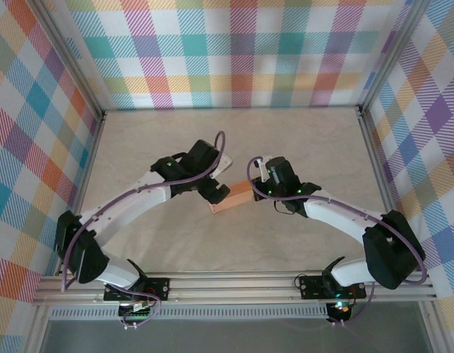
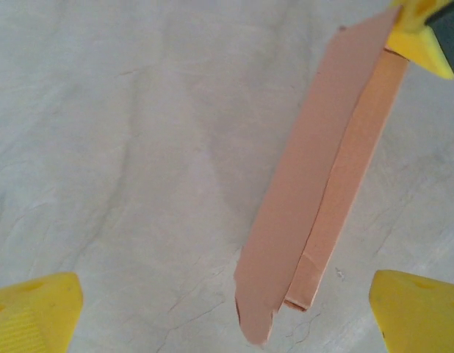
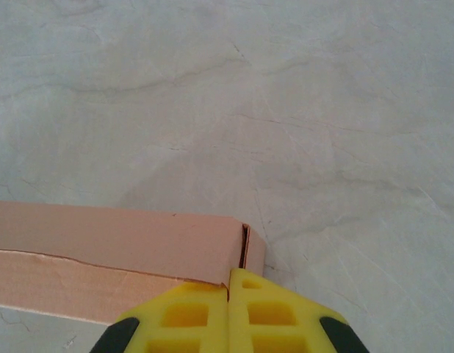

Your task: Fold the paper box

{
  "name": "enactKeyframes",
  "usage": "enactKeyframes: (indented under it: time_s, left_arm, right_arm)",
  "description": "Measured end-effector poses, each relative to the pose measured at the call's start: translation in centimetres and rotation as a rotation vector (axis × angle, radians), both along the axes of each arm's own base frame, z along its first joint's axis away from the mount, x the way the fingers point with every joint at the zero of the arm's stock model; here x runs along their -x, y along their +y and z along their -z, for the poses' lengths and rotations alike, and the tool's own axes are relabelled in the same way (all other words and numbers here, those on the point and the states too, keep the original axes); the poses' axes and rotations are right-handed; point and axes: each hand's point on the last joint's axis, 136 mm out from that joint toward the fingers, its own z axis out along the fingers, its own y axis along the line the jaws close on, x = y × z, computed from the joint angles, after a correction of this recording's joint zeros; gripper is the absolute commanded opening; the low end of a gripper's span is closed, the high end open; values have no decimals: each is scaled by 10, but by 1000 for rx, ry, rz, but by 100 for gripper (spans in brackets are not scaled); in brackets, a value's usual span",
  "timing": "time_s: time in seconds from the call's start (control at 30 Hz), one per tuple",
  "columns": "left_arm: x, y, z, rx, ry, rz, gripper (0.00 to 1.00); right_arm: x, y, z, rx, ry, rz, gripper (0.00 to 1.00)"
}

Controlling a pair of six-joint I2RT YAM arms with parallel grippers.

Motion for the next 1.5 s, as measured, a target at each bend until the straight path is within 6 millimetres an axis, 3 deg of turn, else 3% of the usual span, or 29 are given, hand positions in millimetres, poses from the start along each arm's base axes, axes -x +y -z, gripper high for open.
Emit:
enactKeyframes:
  time_s: [0.3, 0.5, 0.73, 0.97, 1.13, 1.5]
  left_arm:
    - [20, 19, -13, 110, 10, -144, 81]
    - [26, 20, 4, 67, 69, -157, 65]
    - [31, 18, 33, -44, 139, -132, 52]
    - [22, 15, 37, -82, 137, -135, 35]
    - [13, 10, 32, -83, 116, -143, 33]
    - [10, 10, 43, -122, 131, -143, 34]
  right_arm:
    - [-1, -5, 1, 26, 24, 42, 0]
    - [-1, -5, 1, 25, 30, 49, 0]
    - [-4, -2, 0, 33, 40, 49, 0]
    - [-4, -2, 1, 31, 44, 47, 0]
    - [-3, -1, 1, 21, 52, 48, 0]
    - [-3, -1, 1, 17, 55, 53, 0]
